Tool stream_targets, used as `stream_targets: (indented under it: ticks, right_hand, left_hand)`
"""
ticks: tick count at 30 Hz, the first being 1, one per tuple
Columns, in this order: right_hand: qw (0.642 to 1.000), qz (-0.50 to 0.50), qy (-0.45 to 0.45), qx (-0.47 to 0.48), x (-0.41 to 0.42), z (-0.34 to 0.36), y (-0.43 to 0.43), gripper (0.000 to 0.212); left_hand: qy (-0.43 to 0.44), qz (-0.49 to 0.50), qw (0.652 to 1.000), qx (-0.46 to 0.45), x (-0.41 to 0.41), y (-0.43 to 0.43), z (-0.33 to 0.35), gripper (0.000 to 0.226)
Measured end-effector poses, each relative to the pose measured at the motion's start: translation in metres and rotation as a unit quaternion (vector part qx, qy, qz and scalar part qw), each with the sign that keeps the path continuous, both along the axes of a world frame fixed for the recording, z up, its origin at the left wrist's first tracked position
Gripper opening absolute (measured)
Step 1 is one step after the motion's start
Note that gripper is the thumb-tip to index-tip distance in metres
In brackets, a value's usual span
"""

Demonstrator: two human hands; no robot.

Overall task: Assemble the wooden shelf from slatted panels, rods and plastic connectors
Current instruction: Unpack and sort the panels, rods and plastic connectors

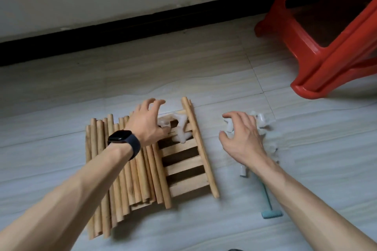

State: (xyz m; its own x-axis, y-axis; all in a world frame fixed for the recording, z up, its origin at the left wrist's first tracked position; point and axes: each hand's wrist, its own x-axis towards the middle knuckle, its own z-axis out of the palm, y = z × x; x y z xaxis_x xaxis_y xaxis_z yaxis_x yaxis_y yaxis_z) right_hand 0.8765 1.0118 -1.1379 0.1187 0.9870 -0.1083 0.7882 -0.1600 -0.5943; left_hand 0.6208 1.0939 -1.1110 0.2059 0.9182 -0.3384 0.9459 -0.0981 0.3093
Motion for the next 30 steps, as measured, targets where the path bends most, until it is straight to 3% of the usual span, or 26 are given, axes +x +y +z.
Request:
stream_targets:
  ticks: [3, 5, 11, 23, 30]
  right_hand:
    - [0.995, 0.098, -0.020, 0.004, -0.040, 0.011, 0.019, 0.058]
    - [0.987, 0.150, -0.050, 0.002, -0.063, 0.012, 0.027, 0.071]
    - [0.956, 0.222, -0.173, -0.082, -0.103, -0.009, 0.040, 0.098]
    - [0.975, 0.168, -0.141, -0.036, -0.113, -0.011, 0.041, 0.063]
    - [0.982, 0.152, -0.110, -0.039, -0.119, -0.018, 0.035, 0.049]
  left_hand:
    - [0.111, -0.066, 0.991, -0.047, -0.015, 0.000, -0.004, 0.098]
    - [0.136, -0.108, 0.984, -0.046, -0.016, -0.003, -0.009, 0.099]
    - [0.141, -0.143, 0.980, -0.007, -0.016, -0.009, -0.026, 0.068]
    - [0.053, -0.089, 0.994, 0.040, -0.022, -0.018, -0.041, 0.051]
    - [0.041, -0.084, 0.995, 0.037, -0.024, -0.020, -0.040, 0.060]
